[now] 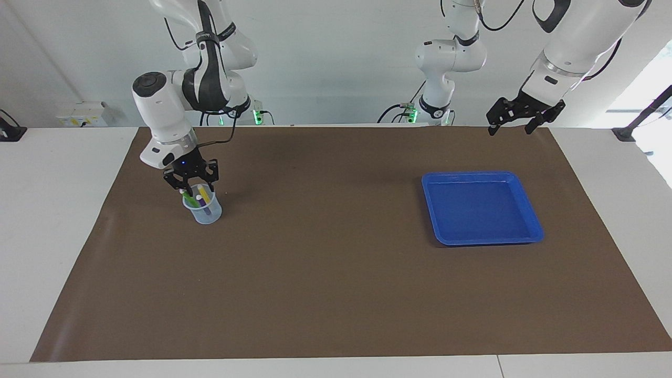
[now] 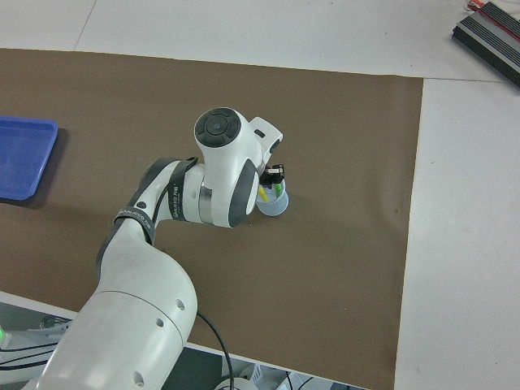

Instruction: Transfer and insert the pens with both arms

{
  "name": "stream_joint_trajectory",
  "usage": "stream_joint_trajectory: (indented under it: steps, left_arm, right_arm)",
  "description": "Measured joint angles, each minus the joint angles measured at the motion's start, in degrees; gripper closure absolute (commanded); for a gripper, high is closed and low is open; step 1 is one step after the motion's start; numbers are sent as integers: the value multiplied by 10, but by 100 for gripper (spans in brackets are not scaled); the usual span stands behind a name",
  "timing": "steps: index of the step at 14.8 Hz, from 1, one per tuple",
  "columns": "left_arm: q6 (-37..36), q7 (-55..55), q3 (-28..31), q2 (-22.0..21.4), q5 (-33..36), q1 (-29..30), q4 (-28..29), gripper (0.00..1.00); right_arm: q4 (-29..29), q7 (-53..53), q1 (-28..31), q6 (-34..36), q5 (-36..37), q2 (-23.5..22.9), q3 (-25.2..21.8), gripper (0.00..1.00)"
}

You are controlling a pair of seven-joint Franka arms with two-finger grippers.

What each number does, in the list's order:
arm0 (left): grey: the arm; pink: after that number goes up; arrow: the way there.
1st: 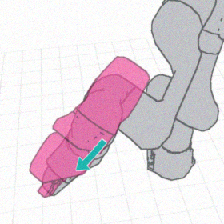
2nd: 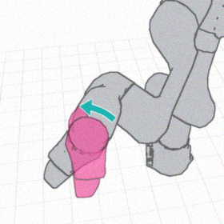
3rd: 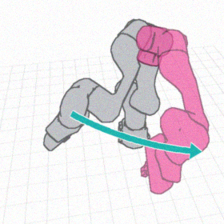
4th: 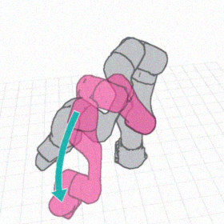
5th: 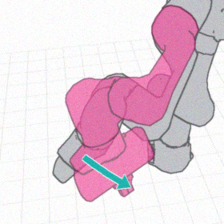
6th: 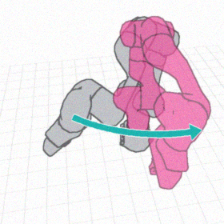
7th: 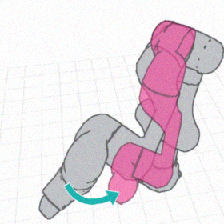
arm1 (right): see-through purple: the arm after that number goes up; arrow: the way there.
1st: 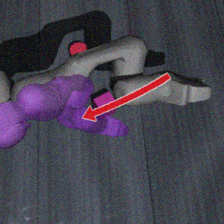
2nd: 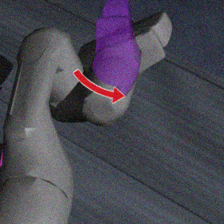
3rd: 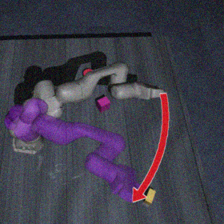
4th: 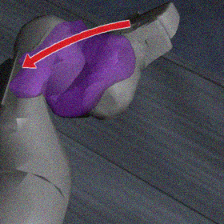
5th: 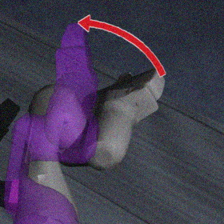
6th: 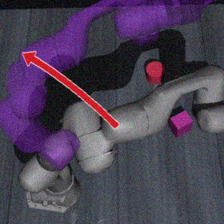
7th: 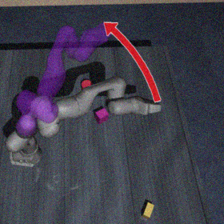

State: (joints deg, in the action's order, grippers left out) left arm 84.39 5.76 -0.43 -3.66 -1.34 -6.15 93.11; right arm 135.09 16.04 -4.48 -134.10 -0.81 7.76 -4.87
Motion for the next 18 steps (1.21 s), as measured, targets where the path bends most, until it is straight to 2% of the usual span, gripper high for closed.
stream_joint_trajectory:
  steps: [2, 5, 6, 11, 18]
  left_arm:
    - [1, 4, 0, 0, 8, -6, 0, 0]
    - [1, -3, 0, 0, 13, -10, 0, 0]
    - [1, -5, 0, 0, 13, -10, 0, 0]
    - [3, -5, 6, 0, 13, -10, 0, 0]
    - [3, -5, 9, -5, 13, -10, 0, 0]
  right_arm:
    - [-7, 0, 0, -1, 0, -1, 0, 8]
    - [-30, 0, -1, 8, 0, -1, 0, 5]
    - [-41, 0, -1, 22, 0, -1, 0, 0]
    - [-119, -16, -1, 111, 0, 2, -2, 0]
    - [-248, -108, 3, 264, 0, 4, -3, 0]
